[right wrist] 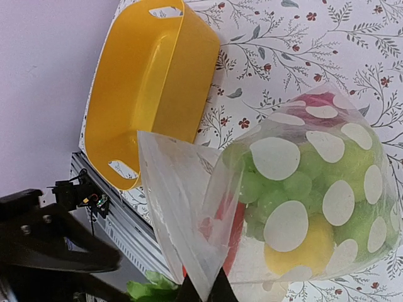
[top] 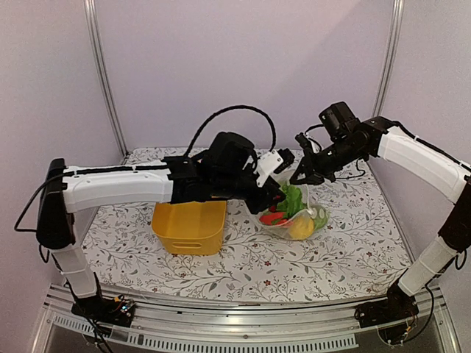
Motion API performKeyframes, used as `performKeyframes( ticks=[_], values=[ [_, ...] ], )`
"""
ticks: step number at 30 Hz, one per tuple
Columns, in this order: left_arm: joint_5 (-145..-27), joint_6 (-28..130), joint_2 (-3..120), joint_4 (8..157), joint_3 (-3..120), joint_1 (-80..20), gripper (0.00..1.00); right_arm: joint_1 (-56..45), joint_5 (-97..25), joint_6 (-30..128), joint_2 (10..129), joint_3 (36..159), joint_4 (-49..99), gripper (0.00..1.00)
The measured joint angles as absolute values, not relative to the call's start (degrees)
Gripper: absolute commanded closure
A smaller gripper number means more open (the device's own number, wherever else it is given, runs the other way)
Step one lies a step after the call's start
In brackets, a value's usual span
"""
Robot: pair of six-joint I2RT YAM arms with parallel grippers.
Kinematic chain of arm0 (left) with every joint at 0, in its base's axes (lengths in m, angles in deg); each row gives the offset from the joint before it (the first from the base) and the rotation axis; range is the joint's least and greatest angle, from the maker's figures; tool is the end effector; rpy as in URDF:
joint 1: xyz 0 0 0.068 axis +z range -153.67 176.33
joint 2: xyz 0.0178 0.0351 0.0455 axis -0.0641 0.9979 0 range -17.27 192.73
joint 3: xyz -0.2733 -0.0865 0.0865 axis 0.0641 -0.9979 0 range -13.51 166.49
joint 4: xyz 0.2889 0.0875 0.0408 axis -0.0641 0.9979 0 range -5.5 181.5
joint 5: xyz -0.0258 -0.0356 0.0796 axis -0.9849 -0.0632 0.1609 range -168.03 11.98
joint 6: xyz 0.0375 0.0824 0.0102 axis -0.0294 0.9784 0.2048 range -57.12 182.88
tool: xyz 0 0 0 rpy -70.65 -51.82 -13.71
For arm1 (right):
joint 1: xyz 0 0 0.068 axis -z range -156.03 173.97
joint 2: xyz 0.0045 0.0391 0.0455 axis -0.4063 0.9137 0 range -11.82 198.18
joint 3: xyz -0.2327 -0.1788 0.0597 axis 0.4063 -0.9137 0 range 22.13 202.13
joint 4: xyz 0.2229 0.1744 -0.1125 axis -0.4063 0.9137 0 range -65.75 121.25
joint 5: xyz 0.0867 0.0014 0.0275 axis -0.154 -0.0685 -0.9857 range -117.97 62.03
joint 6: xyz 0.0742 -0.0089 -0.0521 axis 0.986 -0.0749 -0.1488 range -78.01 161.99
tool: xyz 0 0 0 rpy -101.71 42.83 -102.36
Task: Place the food in the zip-top bag and seal the zipper
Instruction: Adjust the fake vegetable in the zipper food storage bag.
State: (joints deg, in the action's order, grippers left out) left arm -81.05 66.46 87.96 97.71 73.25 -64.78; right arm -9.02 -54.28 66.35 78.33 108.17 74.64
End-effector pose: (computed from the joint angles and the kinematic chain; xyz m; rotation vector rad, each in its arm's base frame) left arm 0.2492 -0.4604 0.2778 1.1999 1.8349 -0.6395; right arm 0.3161 0.2482 0.3242 -0.3977 2.6324 0.9522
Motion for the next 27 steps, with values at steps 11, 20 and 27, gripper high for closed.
performKeyframes(
  ticks=[11, 20, 27],
  values=[
    [-86.6, 75.7, 72.3, 95.2, 61.9, -68.8, 0.53, -9.7, -55.2, 66.5, 78.2, 109.8, 77.4, 1.0],
    [-84.7, 79.9, 79.7, 100.0, 61.6, -71.8, 0.61, -9.8, -55.6, 66.5, 78.2, 109.4, 77.4, 1.0],
    [-76.0, 83.0, 84.9, 100.4, 62.5, -72.3, 0.79, -9.8, -55.8, 66.5, 78.2, 108.8, 77.4, 1.0]
  ],
)
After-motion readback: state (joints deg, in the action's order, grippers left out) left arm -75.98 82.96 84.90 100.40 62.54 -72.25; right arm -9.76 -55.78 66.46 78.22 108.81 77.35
